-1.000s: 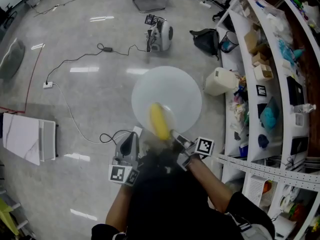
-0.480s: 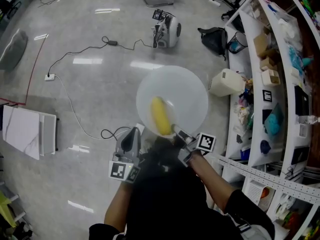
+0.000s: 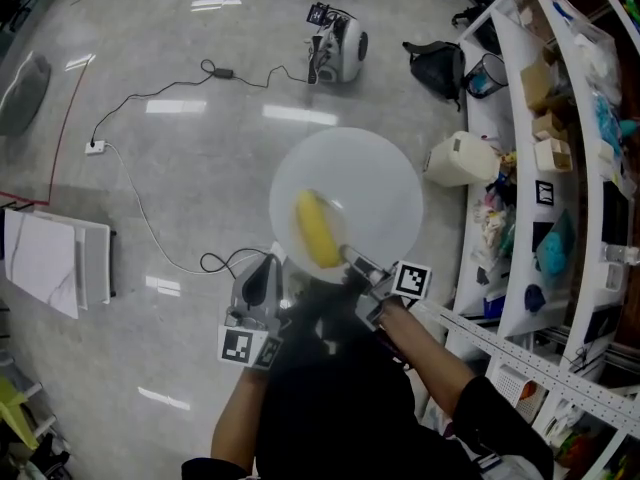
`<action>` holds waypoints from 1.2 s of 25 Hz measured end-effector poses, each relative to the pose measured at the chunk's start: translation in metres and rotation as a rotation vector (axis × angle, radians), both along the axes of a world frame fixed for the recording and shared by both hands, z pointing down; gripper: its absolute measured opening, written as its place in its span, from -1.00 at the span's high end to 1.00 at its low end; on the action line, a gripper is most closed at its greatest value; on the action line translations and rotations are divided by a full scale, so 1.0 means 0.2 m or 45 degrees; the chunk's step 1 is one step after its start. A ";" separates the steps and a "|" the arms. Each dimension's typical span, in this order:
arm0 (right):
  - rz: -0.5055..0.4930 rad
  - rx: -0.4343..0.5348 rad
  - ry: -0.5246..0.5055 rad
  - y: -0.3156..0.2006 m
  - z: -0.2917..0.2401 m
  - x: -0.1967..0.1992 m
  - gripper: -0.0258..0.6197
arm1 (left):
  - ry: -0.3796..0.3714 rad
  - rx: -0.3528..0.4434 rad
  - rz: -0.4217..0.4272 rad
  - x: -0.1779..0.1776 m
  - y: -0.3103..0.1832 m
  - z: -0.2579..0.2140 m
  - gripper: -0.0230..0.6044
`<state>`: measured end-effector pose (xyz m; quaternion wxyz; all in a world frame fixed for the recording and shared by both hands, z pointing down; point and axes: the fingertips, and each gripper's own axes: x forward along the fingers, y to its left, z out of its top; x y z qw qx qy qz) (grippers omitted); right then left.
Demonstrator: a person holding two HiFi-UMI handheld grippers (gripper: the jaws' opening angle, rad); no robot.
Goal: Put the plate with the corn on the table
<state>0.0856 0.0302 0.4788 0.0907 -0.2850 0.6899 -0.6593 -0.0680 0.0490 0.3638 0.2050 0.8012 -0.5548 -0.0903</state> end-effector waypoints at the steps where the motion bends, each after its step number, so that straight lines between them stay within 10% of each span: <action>1: -0.008 0.001 -0.002 -0.01 0.01 0.00 0.81 | 0.004 -0.004 -0.004 0.00 -0.01 0.01 0.92; 30: -0.133 -0.044 -0.053 -0.28 0.59 -0.11 0.81 | 0.002 -0.082 -0.102 -0.03 -0.29 0.64 0.92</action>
